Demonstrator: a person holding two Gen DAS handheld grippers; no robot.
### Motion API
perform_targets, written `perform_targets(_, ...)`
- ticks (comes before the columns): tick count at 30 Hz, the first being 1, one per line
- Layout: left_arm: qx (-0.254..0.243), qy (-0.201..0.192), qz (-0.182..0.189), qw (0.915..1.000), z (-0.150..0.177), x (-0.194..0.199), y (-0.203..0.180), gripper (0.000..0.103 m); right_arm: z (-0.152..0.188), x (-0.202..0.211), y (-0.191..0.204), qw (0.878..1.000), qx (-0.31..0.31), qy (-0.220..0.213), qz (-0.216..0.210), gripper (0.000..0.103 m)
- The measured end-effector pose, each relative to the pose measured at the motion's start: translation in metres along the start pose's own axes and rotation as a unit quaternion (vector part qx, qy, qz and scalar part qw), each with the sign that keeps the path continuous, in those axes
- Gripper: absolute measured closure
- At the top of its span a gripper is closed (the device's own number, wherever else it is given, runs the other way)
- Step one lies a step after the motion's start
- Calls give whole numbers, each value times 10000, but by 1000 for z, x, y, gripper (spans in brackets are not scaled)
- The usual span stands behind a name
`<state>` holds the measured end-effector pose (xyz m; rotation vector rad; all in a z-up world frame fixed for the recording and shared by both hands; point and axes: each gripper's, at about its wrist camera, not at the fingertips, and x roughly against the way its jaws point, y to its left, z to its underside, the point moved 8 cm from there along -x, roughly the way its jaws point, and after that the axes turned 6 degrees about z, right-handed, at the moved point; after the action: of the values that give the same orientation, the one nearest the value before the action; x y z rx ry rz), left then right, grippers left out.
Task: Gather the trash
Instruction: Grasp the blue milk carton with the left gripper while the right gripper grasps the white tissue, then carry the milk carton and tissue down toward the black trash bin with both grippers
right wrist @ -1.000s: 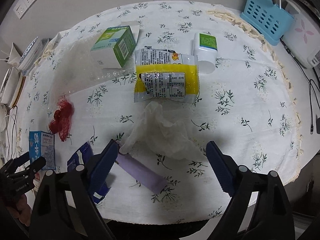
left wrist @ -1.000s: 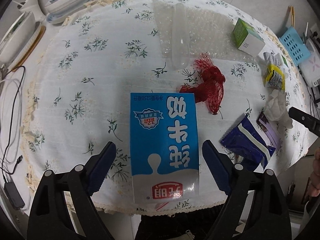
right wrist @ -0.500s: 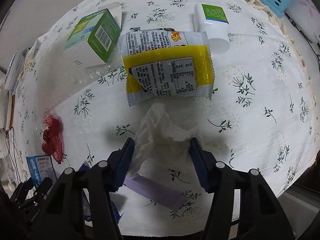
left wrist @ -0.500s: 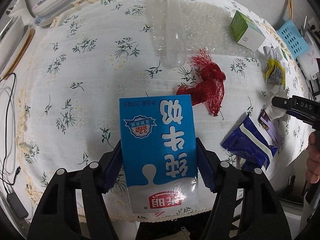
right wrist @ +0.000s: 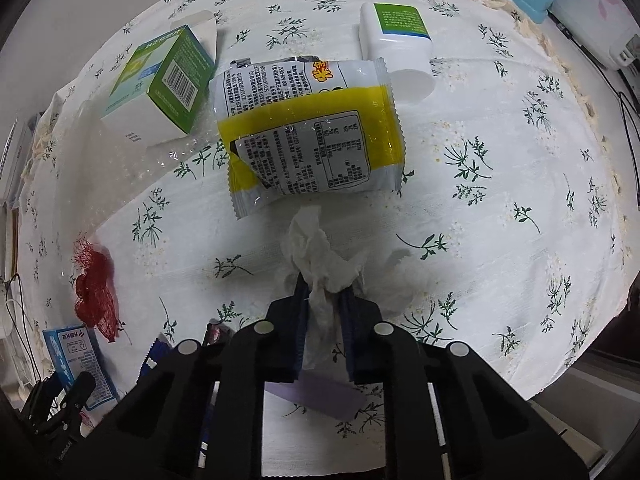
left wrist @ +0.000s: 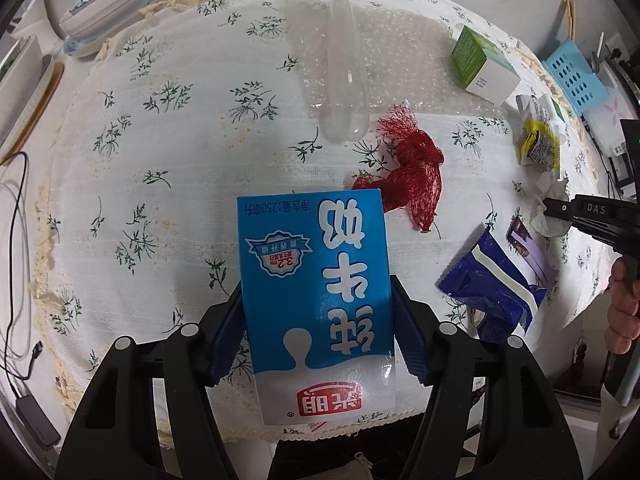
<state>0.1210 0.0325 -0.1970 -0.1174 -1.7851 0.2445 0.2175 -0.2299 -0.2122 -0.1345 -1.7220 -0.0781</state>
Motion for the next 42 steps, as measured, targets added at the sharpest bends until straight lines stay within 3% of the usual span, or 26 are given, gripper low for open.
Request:
perform_targets(9,-133,-126,128,9997,3,19,3,39,11,24,-5,9997,-64,-250,-51,90)
perform_targets(21,-316,-487,128,9982,4,50,-24,39,38,65,-16,9964,141,-834,-113,90)
perform_targets(32,-86,-741,153,9971,41,73,-71,39,67,103,-41,9897,559,-1255,-392,90)
perform_targets(42,-15,-831,208,9963,85,76,-107,39,109,106,-71,9874,745,-1280,-556,90)
